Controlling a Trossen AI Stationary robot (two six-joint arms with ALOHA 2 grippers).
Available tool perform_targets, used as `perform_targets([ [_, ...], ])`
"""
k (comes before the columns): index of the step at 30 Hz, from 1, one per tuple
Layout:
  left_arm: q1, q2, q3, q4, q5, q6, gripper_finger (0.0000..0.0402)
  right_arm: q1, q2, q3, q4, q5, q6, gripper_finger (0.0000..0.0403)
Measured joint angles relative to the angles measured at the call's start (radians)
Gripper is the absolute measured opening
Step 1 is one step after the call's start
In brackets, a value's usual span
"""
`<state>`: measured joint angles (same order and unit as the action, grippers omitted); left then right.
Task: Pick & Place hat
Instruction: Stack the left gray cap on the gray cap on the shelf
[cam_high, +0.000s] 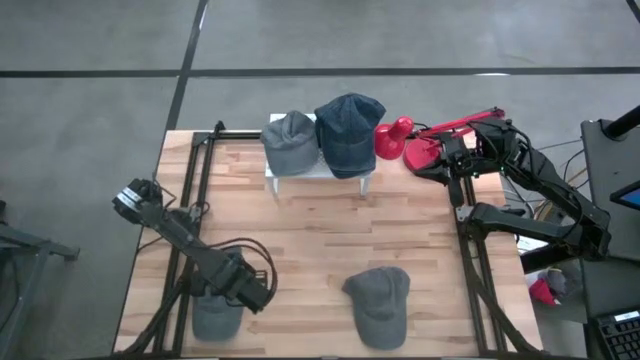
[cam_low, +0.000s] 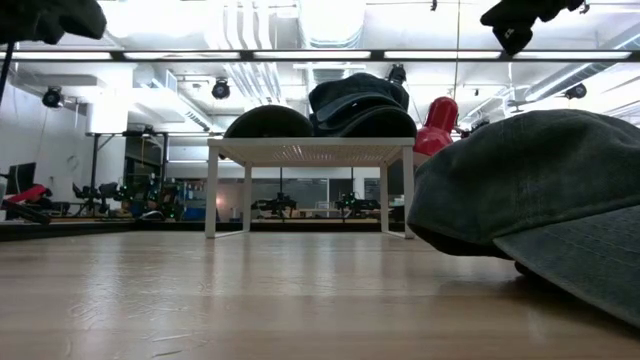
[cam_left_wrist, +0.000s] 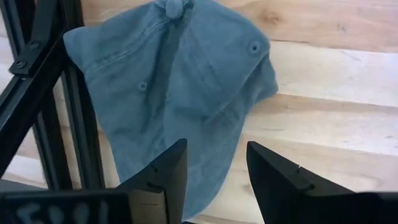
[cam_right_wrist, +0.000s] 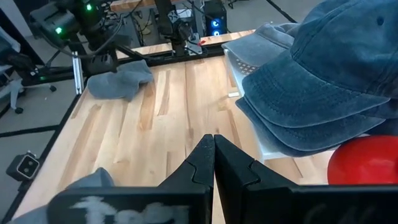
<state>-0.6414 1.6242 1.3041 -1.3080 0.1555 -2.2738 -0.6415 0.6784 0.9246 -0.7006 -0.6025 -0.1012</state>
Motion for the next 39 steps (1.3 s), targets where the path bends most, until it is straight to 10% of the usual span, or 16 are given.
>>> perform_targets([
  [10,-0.03,-0.015,-0.002,-0.001,0.001,-0.016,0.0159,-0.001,-0.131,-0.089,0.008,0.005,0.012,0.0008],
  [27,-0.046,-0.015,-0.029,0.036,0.028,-0.036,0.0159,0.0,-0.43,-0.378,0.164,0.443,0.287,0.0008],
  [39,-0.047,-0.02,-0.082,0.059,0.149,-0.077,0.0159,0.0,-0.508,-0.432,0.184,0.449,0.331,0.0008],
])
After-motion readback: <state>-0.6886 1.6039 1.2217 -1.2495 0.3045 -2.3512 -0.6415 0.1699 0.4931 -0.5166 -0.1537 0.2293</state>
